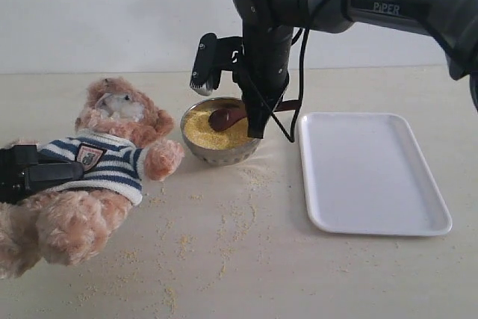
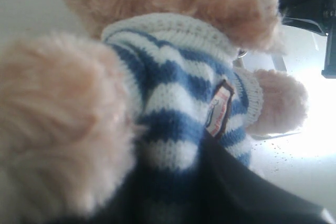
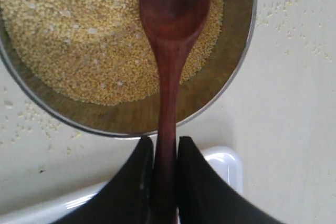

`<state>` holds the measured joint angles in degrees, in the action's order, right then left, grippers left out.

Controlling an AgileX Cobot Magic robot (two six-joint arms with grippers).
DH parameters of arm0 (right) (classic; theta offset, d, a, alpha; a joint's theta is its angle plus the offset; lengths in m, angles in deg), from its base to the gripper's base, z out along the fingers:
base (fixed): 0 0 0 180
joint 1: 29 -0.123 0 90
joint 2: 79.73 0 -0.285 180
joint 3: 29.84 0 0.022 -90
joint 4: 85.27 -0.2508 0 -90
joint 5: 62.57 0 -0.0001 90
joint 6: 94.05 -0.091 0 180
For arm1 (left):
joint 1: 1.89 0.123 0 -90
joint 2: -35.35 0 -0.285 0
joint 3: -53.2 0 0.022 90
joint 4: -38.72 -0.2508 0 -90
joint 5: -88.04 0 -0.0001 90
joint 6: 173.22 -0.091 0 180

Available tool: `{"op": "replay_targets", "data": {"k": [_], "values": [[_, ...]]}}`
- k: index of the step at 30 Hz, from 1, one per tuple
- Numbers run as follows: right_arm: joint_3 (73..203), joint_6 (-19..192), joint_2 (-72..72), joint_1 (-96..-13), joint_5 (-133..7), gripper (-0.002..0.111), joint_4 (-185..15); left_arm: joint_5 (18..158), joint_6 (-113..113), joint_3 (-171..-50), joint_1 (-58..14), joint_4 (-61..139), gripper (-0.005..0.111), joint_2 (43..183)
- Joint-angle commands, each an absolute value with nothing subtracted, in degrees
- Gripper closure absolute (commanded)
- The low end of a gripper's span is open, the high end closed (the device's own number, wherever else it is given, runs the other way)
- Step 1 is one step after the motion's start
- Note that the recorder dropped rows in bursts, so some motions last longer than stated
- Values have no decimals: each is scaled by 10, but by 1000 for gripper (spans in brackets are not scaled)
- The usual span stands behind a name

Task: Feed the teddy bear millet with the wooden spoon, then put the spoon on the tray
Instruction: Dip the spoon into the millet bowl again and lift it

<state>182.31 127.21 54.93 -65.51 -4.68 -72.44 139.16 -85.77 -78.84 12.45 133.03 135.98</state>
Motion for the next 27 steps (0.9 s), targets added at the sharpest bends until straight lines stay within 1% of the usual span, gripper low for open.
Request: {"op": "replay_targets", "data": {"k": [1,8,15,27], "values": [[1826,1268,550,-655,-47,109,-741,1400,-862,-788,122,1342,102,1355],[1826,1268,550,-655,-45,109,-781,1400,-862,-788,122,1342,102,1355],[1826,1210,550,-655,-40,109,-788,1400,-862,-788,122,1342,102,1355],[1826,1190,526,-649,-4,109,-829,1400,-867,-788,122,1340,102,1355]]}}
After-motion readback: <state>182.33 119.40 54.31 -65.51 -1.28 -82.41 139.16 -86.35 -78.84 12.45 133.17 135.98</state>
